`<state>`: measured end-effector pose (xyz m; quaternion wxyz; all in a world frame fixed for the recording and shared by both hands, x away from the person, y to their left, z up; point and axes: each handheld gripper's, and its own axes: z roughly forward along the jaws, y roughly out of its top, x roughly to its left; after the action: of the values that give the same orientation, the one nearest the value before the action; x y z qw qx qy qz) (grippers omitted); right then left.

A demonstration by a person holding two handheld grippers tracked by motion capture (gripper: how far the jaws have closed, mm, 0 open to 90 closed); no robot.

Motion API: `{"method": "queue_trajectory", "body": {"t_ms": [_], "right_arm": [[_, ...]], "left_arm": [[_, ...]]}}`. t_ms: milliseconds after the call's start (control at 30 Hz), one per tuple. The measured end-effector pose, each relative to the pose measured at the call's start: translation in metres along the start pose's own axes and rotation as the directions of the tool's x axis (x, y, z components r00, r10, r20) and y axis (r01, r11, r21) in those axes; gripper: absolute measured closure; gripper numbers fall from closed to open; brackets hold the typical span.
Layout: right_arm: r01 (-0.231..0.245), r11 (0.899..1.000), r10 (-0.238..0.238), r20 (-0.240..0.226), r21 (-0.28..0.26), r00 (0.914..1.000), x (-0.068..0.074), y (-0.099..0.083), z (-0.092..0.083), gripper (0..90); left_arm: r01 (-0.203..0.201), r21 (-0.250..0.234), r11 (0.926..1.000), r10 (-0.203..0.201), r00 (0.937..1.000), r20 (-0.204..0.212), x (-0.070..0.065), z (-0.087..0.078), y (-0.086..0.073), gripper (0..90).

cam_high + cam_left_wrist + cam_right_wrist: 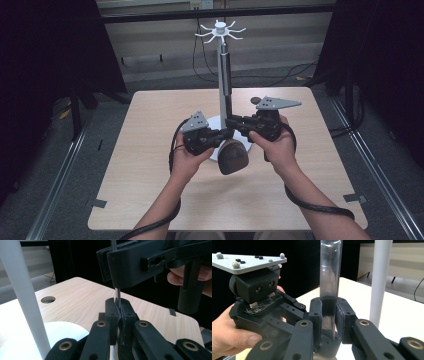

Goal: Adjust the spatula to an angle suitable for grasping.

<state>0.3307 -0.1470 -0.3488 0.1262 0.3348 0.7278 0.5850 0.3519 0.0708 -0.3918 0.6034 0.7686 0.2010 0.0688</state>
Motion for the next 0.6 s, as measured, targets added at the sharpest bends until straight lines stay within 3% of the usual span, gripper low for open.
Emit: {"method": "queue_trajectory", "body": {"t_ms": [233, 333, 600], "right_arm": [[0.018, 1.0, -0.018, 0.022, -0.004, 0.9996, -0.002, 0.0, 0.001, 75.6], [0.018, 1.0, -0.018, 0.036, -0.009, 0.9992, -0.003, -0.001, 0.0, 69.6], [0.023, 1.0, -0.023, 0.057, 0.0, 0.9981, -0.006, -0.005, -0.007, 63.8]], "left_arm": [[-0.011, 0.007, 0.9999, 0.011, 0.9999, -0.007, 0.004, 0.004, 0.001, 86.8], [-0.008, 0.014, 0.9999, 0.008, 0.9997, -0.025, 0.006, 0.003, 0.001, 86.6], [0.007, 0.013, 0.9999, -0.006, 0.9985, -0.055, 0.016, 0.0, -0.001, 85.1]]}}
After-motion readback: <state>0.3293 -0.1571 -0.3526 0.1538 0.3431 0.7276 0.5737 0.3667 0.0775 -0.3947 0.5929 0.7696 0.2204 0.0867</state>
